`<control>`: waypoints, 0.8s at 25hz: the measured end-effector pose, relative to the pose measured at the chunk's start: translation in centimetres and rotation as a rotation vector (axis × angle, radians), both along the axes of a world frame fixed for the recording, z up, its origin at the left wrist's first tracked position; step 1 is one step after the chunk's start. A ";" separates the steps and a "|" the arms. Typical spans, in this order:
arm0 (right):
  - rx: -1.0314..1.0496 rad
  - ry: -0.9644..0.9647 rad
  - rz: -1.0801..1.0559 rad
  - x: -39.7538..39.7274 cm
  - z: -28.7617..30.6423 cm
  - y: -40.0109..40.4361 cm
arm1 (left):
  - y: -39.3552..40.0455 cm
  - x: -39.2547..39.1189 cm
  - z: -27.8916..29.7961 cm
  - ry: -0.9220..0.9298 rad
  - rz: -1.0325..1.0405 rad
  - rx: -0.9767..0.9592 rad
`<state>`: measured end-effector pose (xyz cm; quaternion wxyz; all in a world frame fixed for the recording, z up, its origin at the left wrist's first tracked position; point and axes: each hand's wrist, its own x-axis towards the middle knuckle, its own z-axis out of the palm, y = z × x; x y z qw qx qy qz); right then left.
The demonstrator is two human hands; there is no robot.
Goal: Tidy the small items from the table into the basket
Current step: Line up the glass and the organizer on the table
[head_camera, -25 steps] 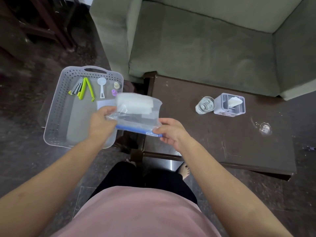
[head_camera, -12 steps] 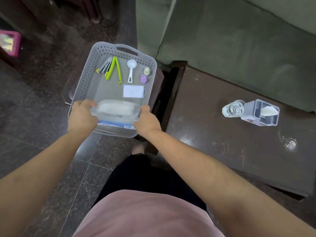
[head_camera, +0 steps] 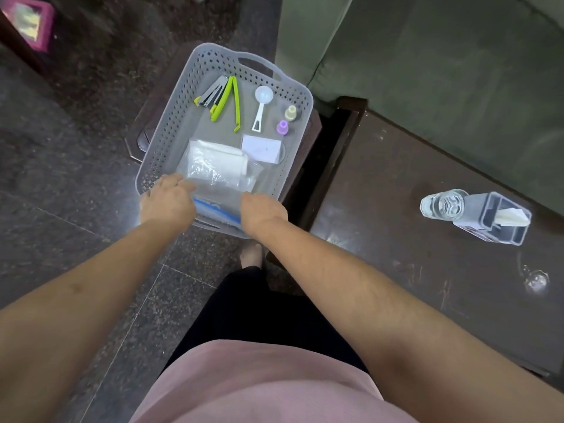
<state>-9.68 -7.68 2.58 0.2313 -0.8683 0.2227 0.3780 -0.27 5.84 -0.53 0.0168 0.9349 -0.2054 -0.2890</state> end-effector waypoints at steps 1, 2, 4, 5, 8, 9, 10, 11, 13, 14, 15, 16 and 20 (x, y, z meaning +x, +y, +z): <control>0.007 -0.020 0.010 -0.1 0.1 -0.2 | -0.1 -0.2 0.0 -0.012 -0.019 -0.015; 0.012 -0.043 0.017 -0.2 0.3 -0.4 | -0.3 -0.5 0.1 -0.027 -0.034 -0.032; 0.023 -0.104 0.010 -0.8 0.5 -1.1 | -0.8 -1.2 0.4 -0.058 -0.062 -0.072; 0.029 -0.143 -0.011 -1.3 0.7 -1.6 | -1.4 -1.7 0.6 -0.071 -0.078 -0.095; 0.037 -0.267 -0.120 -3.5 1.0 -3.1 | -3.6 -3.7 1.3 -0.088 -0.122 -0.171; 0.028 -0.303 -0.152 -4.6 1.1 -3.8 | -4.6 -4.6 1.6 -0.085 -0.151 -0.203; 0.017 -0.325 -0.184 -6.0 1.2 -4.5 | -5.8 -5.7 1.9 -0.076 -0.190 -0.226; 0.013 -0.340 -0.209 -7.2 1.3 -5.2 | -6.9 -6.7 2.2 -0.063 -0.225 -0.245; 0.000 -0.344 -0.270 -10.1 1.3 -7.1 | -9.4 -9.0 3.0 -0.040 -0.291 -0.283; -0.014 -0.348 -0.303 -11.7 1.2 -8.1 | -10.7 -10.1 3.4 -0.028 -0.318 -0.300; -0.031 -0.353 -0.337 -13.5 1.0 -9.2 | -12.0 -11.4 3.7 -0.022 -0.348 -0.318; -0.046 -0.354 -0.379 -15.2 0.9 -10.0 | -13.2 -12.5 3.9 -0.006 -0.376 -0.339; -0.075 -0.329 -0.642 -23.4 0.3 -14.4 | -18.7 -18.6 3.7 0.105 -0.470 -0.347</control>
